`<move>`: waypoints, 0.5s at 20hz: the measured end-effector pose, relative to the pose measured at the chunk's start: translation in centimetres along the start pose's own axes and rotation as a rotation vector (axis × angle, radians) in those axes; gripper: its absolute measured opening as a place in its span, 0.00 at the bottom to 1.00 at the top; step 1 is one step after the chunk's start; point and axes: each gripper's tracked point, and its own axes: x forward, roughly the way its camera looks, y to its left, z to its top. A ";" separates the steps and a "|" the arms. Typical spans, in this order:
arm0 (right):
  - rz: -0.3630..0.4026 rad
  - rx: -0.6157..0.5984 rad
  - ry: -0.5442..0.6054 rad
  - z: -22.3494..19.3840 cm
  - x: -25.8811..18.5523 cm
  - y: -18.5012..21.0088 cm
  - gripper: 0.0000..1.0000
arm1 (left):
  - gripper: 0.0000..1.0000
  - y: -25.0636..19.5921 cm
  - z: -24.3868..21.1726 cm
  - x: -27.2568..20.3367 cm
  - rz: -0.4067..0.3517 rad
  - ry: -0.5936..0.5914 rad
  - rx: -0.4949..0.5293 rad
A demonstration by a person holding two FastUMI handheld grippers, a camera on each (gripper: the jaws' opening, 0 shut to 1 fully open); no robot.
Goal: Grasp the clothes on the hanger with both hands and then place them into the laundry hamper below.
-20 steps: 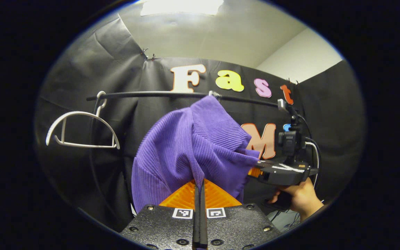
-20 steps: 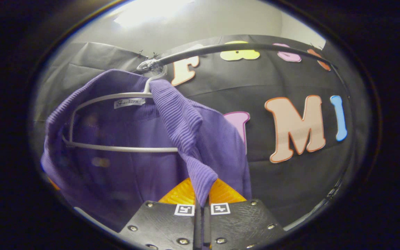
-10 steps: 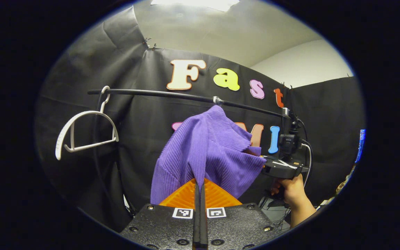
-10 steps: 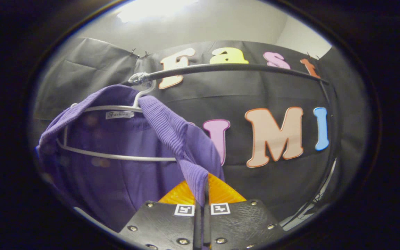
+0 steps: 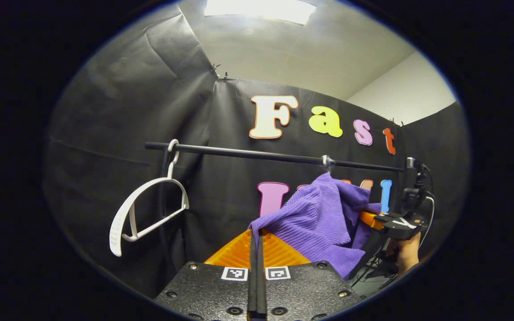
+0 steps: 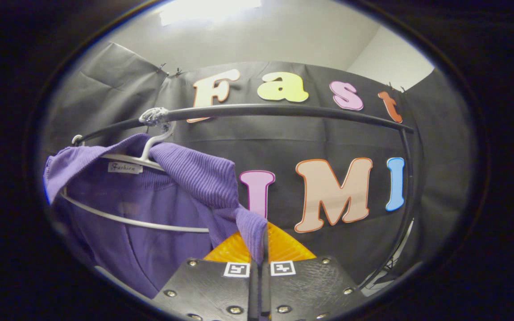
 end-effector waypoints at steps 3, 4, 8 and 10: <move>-0.034 0.019 -0.013 0.9 1.3 -1.3 0.03 | 0.00 1.3 1.8 1.8 0.048 -0.057 0.042; -0.043 0.022 -0.011 1.0 2.0 -1.6 0.03 | 0.00 1.9 2.6 2.3 0.069 -0.082 0.058; -0.079 -0.035 -0.017 1.2 4.8 -2.6 0.03 | 0.00 2.9 4.8 4.4 0.095 -0.138 0.100; -0.089 -0.044 -0.033 1.5 6.2 -2.8 0.01 | 0.00 2.7 5.2 5.4 0.088 -0.147 0.115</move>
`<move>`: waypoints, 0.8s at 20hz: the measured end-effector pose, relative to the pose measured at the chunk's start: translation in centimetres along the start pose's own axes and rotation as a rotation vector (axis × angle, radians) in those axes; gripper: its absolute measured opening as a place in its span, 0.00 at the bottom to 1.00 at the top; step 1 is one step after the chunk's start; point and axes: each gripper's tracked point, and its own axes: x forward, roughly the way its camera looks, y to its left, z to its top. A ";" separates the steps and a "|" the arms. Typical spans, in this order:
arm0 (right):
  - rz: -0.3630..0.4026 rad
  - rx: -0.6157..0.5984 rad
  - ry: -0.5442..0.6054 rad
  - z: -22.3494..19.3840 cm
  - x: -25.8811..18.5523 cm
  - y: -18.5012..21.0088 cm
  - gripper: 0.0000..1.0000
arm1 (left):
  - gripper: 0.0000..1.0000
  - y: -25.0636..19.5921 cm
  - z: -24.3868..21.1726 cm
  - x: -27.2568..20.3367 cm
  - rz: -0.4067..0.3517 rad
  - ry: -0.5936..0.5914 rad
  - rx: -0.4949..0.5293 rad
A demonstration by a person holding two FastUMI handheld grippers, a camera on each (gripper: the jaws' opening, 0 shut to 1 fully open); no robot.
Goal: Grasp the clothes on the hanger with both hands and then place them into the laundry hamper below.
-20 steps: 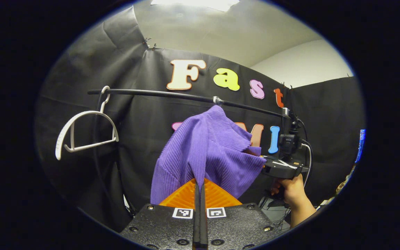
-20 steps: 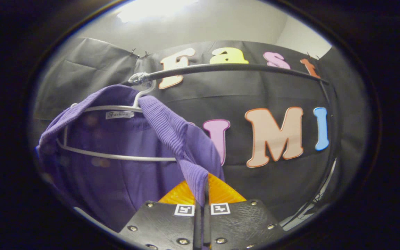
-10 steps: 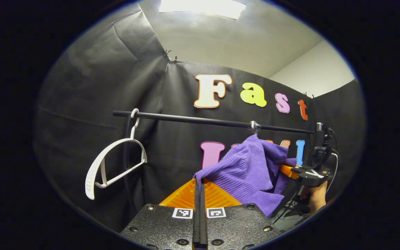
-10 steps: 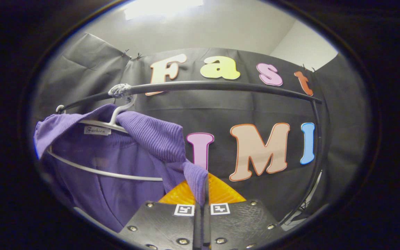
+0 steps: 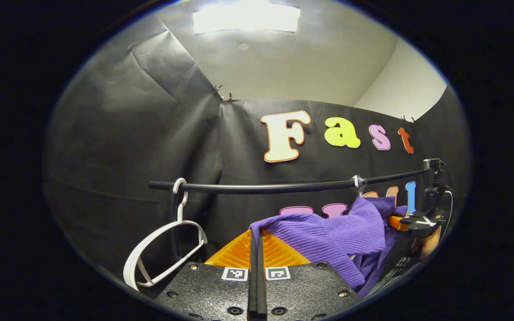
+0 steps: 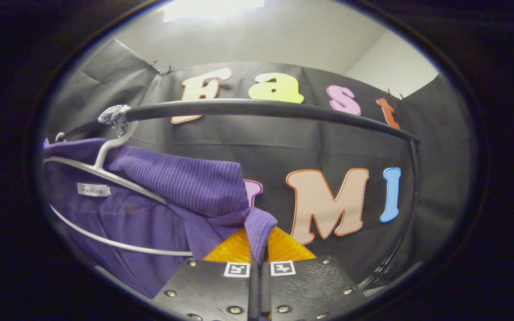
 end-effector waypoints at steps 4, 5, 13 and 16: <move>-0.007 0.039 -0.014 -0.1 2.8 0.0 0.02 | 0.01 0.4 -0.8 1.3 0.027 0.010 0.007; -0.004 0.040 -0.028 0.0 3.6 -0.1 0.02 | 0.01 0.3 -1.0 1.6 0.028 0.012 0.000; -0.027 0.022 0.006 -4.0 8.0 -0.6 0.03 | 0.00 -0.5 -5.9 3.7 -0.018 0.098 -0.066; -0.030 0.035 0.053 -6.7 8.8 -0.3 0.03 | 0.00 -0.9 -8.6 4.4 -0.027 0.163 -0.094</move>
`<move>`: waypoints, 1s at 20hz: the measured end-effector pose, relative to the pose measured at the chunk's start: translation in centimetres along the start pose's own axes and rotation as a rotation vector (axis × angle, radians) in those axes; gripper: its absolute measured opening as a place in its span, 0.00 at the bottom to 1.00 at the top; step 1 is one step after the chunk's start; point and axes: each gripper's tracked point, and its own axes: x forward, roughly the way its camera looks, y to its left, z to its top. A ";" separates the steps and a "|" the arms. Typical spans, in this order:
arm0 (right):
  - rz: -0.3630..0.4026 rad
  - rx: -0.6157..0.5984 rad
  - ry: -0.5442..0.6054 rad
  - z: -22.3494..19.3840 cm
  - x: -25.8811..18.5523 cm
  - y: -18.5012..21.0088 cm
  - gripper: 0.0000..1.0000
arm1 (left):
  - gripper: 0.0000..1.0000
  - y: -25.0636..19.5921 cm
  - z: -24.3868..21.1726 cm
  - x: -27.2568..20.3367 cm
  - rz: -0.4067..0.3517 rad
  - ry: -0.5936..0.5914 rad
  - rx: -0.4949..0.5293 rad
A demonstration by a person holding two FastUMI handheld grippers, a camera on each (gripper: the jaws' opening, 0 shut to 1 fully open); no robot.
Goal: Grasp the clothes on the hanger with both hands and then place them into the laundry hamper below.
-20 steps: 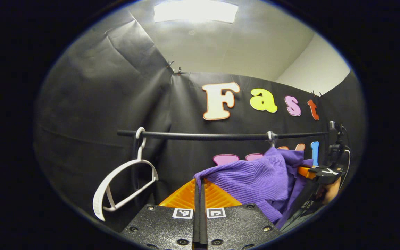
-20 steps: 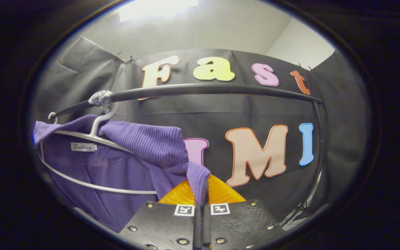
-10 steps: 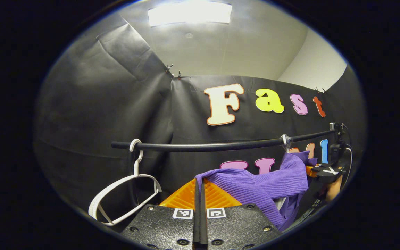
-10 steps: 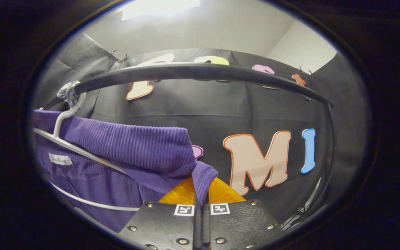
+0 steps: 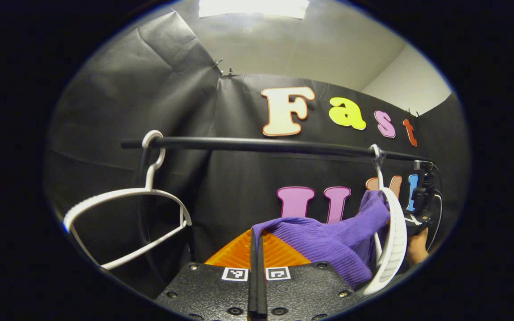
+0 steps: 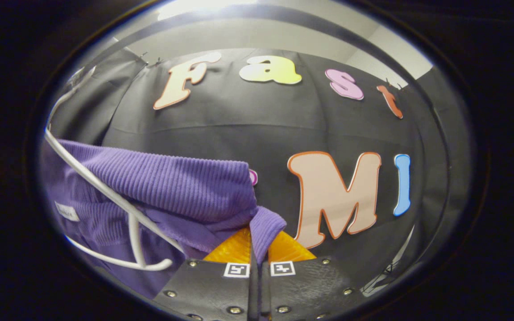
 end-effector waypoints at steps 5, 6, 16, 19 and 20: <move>0.022 0.039 0.118 -6.6 0.3 0.3 0.03 | 0.00 0.0 -4.0 1.0 -0.030 0.071 -0.026; 0.031 0.042 0.138 -7.9 -0.1 0.7 0.00 | 0.00 -0.1 -4.8 0.9 -0.038 0.087 -0.026; 0.088 0.033 0.194 -11.9 -8.3 4.0 0.03 | 0.00 2.5 -9.3 -1.9 0.005 0.163 -0.009; 0.093 0.030 0.193 -10.7 -11.6 4.3 0.03 | 0.00 2.8 -9.4 -3.8 0.006 0.176 -0.008; 0.098 0.035 0.191 -10.3 -12.8 4.5 0.07 | 0.00 2.7 -9.3 -4.4 0.005 0.179 -0.008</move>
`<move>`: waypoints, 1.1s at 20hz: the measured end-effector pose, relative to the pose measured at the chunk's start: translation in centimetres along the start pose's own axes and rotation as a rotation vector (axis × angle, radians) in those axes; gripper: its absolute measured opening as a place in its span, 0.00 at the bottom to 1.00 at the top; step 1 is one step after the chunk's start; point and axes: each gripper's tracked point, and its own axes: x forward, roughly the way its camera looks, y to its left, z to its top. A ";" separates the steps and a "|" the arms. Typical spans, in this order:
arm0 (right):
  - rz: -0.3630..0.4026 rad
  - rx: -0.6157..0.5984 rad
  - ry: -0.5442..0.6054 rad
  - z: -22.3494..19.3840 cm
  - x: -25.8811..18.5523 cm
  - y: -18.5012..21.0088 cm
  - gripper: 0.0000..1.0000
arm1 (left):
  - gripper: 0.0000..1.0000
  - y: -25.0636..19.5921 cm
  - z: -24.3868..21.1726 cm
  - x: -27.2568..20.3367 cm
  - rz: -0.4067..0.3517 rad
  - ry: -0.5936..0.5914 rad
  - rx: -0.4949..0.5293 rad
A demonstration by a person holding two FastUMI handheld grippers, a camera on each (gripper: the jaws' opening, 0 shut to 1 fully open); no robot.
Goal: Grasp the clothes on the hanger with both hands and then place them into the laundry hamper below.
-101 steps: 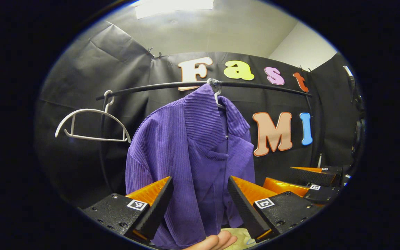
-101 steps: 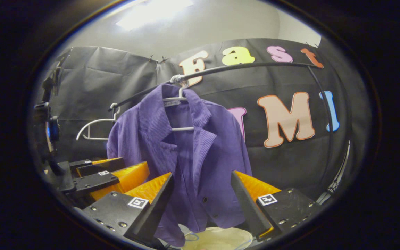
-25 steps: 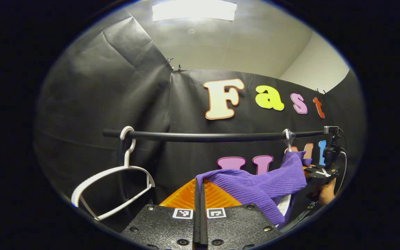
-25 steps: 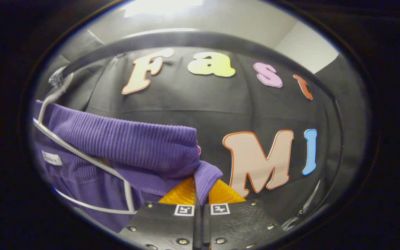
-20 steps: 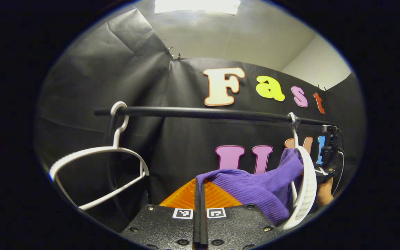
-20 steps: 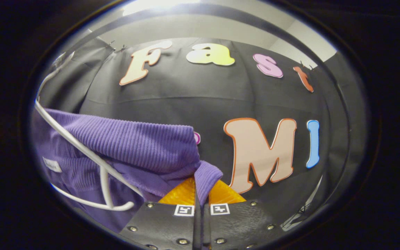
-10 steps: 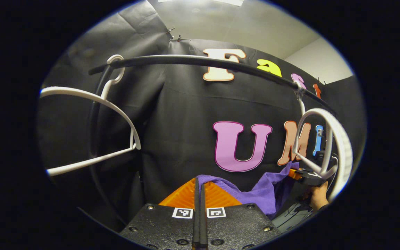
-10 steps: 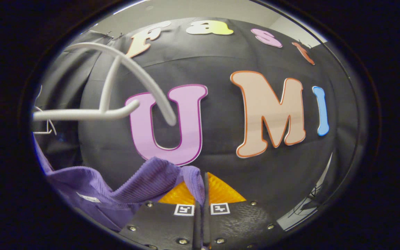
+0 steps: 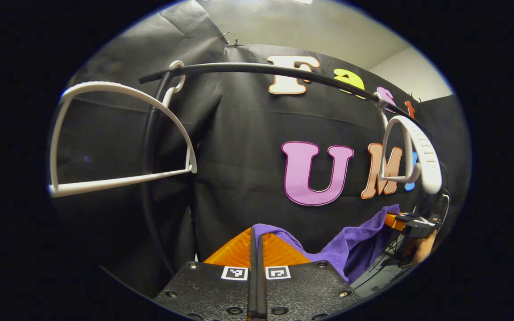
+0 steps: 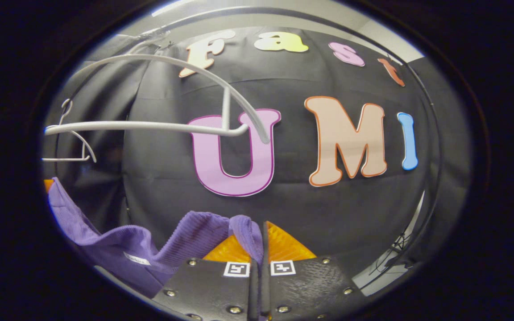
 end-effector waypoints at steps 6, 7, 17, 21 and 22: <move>0.015 -0.003 -0.019 1.5 -6.0 0.7 0.07 | 0.00 -1.2 0.4 -3.6 -0.023 0.002 0.011; 0.020 0.004 -0.026 1.8 -7.0 0.8 0.07 | 0.00 -1.7 0.5 -4.1 -0.031 0.000 0.011; 0.041 0.019 -0.120 5.6 -15.8 2.1 0.03 | 0.01 -9.3 1.0 -7.4 -0.158 -0.031 0.004; 0.074 0.041 -0.144 5.9 -18.1 3.0 0.03 | 0.00 -12.7 -0.3 -7.4 -0.200 -0.008 0.025; 0.078 0.038 -0.144 5.7 -18.4 3.1 0.03 | 0.00 -13.8 -0.5 -7.4 -0.216 -0.007 0.032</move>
